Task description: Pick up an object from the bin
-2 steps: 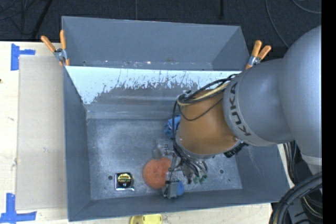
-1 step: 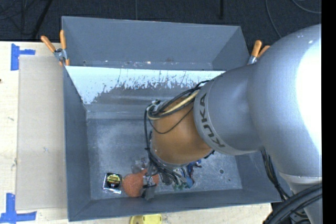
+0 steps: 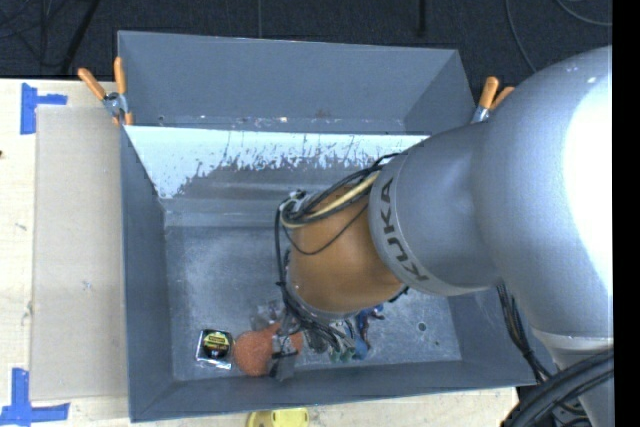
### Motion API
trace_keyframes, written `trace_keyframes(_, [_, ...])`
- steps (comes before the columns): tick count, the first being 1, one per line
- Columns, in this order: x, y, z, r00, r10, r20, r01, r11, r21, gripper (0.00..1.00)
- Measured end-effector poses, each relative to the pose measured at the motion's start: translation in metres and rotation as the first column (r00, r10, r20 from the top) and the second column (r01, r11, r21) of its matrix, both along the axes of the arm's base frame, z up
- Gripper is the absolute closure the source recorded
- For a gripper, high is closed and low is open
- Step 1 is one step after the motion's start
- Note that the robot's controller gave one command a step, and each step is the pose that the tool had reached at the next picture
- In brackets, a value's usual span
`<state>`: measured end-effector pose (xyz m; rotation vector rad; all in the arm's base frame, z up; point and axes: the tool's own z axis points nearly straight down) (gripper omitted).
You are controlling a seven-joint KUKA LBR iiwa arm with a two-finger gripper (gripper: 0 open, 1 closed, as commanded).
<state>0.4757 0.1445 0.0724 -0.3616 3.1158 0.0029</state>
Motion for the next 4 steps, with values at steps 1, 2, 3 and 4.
trace_keyframes(1, [0.015, -0.015, 0.000, 1.000, 0.012, -0.006, -0.012, 1.000, 0.003, 1.00])
trace_keyframes(2, [0.019, -0.025, 0.052, 1.000, 0.000, -0.011, 0.000, 1.000, -0.004, 1.00])
trace_keyframes(3, [0.017, -0.031, 0.065, 1.000, -0.020, 0.006, 0.020, 1.000, 0.000, 1.00])
trace_keyframes(4, [0.025, -0.063, 0.013, 1.000, -0.013, -0.006, 0.013, 1.000, -0.001, 1.00])
